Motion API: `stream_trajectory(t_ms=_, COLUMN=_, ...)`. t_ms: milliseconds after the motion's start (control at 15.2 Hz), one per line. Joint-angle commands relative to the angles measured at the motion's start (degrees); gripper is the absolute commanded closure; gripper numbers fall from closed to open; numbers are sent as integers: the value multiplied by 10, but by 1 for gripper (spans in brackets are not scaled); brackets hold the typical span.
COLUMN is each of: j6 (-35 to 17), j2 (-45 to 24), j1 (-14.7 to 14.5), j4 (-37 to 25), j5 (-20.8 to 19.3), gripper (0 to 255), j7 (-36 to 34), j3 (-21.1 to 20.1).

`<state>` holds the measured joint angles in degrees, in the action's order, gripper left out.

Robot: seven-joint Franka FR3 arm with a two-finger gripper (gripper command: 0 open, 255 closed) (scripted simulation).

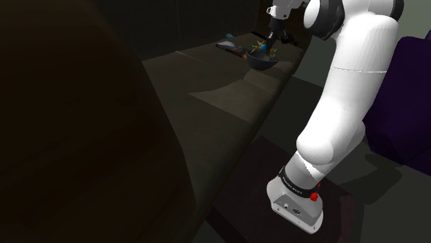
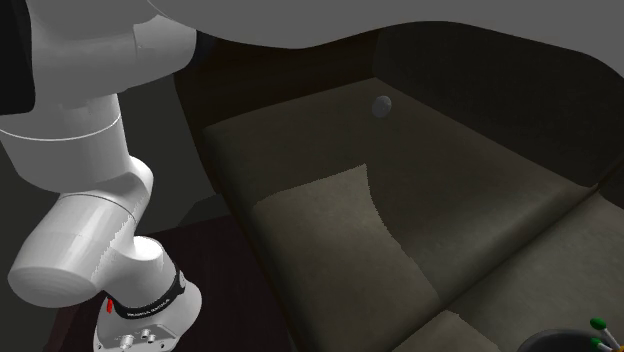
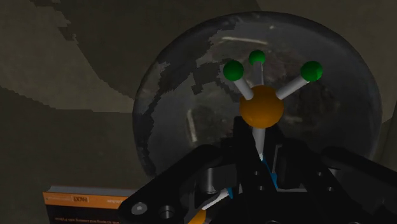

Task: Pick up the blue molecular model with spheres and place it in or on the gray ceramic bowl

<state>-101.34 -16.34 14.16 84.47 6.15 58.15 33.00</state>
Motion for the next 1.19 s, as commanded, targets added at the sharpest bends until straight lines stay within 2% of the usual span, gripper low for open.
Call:
stream_trajectory(t_ms=0, j6=0, j2=0, j1=0, j4=0, j5=0, gripper=0, j7=0, j3=0)
stream_trajectory(t_ms=330, j6=0, j2=0, j1=0, j4=0, j5=0, gripper=0, j7=0, j3=0)
stream_trajectory(t_ms=594, j6=77, j2=-9, j1=9, j4=-85, j5=4, gripper=0, j7=1, j3=1)
stream_trajectory(t_ms=1122, j6=77, j2=-9, j1=9, j4=-85, j5=4, gripper=0, j7=1, j3=1)
